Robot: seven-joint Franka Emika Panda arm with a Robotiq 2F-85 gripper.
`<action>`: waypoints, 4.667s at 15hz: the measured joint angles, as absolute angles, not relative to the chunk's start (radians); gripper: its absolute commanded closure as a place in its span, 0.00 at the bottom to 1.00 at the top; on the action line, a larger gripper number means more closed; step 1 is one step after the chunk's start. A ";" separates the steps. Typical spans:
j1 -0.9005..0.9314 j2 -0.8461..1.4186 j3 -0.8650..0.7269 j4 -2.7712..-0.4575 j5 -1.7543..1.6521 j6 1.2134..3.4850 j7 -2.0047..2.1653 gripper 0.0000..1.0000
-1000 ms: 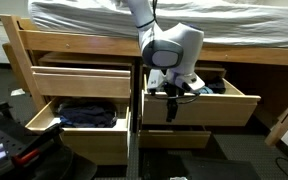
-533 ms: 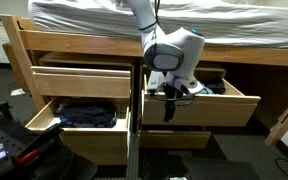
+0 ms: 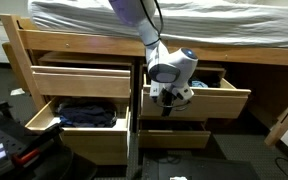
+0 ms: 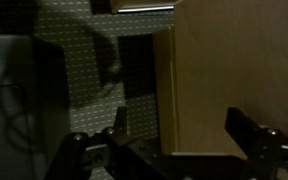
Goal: Close the top right and left drawers respectively
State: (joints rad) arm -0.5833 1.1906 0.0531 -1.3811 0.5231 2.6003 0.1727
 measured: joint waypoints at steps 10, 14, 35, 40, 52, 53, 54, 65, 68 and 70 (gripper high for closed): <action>-0.437 1.274 0.193 -1.103 0.505 2.600 0.004 0.00; -0.420 1.266 0.135 -1.112 0.475 2.591 0.068 0.00; -0.375 0.841 0.009 -1.475 0.394 2.067 -0.009 0.00; -0.242 0.950 0.035 -1.449 0.348 1.936 -0.013 0.00; -0.172 0.945 0.067 -1.381 0.320 1.810 -0.110 0.00; -0.171 0.947 0.067 -1.381 0.320 1.810 -0.110 0.00; -0.170 0.948 0.061 -1.382 0.324 1.853 -0.093 0.00; -0.163 0.950 0.001 -1.545 0.358 2.546 -0.075 0.00; -0.163 0.949 0.003 -1.545 0.351 2.549 -0.071 0.00; -0.198 0.954 0.034 -1.541 0.348 2.522 -0.111 0.00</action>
